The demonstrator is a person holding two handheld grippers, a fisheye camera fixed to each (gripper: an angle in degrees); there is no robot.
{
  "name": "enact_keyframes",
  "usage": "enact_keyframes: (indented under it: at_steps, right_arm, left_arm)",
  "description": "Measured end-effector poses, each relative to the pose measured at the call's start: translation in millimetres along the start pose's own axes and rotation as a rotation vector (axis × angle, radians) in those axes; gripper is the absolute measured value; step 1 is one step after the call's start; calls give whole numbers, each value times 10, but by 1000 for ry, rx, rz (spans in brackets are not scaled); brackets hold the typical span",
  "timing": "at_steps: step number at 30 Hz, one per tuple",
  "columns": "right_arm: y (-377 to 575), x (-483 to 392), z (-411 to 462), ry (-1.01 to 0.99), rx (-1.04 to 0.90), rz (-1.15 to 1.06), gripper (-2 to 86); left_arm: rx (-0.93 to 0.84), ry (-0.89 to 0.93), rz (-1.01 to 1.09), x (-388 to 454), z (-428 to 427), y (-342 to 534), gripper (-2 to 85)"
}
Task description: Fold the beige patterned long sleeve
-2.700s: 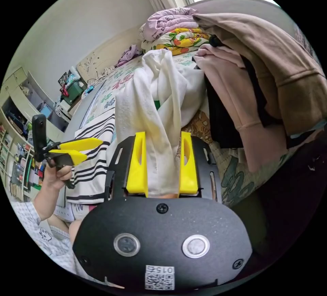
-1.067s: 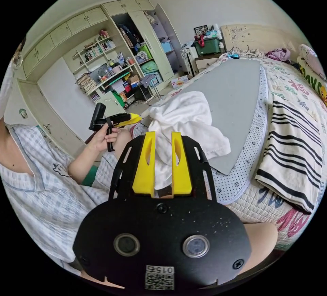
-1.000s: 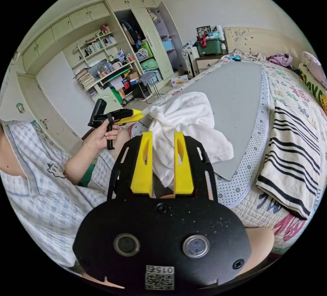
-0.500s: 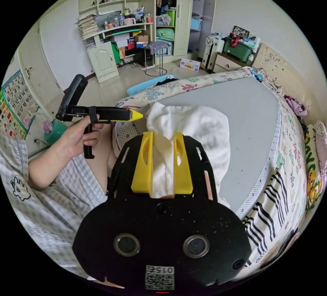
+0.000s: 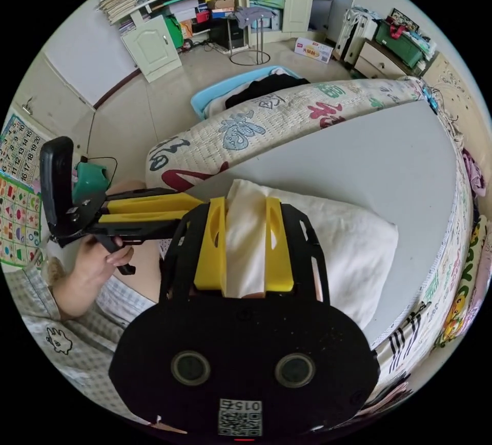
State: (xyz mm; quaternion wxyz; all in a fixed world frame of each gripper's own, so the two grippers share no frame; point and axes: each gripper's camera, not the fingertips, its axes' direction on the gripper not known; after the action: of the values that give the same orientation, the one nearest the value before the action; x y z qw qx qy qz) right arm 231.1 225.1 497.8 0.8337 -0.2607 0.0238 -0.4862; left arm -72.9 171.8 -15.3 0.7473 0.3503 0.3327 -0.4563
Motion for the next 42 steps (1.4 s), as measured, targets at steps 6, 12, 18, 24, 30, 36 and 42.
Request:
enact_keyframes:
  at_steps: [6,12,18,24,30,36,42]
  right_arm:
    - [79,630,-418,-222,138,167,32]
    - [528,1016,-960,-283,330,318,6]
    - [1166,1032,-1507,-243,506,466,2]
    - [1906,974,-2189,-195,681,565,1]
    - [2459,864,-2788,-101,776,593,2]
    - [2992,725,-3362,-2,880,641,2]
    - [3456,615,-3947,26,961,654,1]
  left_arm:
    - [-11,20,35,243,-61,-110,69]
    - [-21,97,14,476,-27,-153,71]
    - [17,153,12,742,-191,-94,25]
    - [98,196,77,1239,-638,-97,6]
    - [152,230,145,1822,-1054,-149,0]
    - [237,233,185,2262,-1489,-272,-3]
    - [277,269,239,2606,-1985,-374,-4]
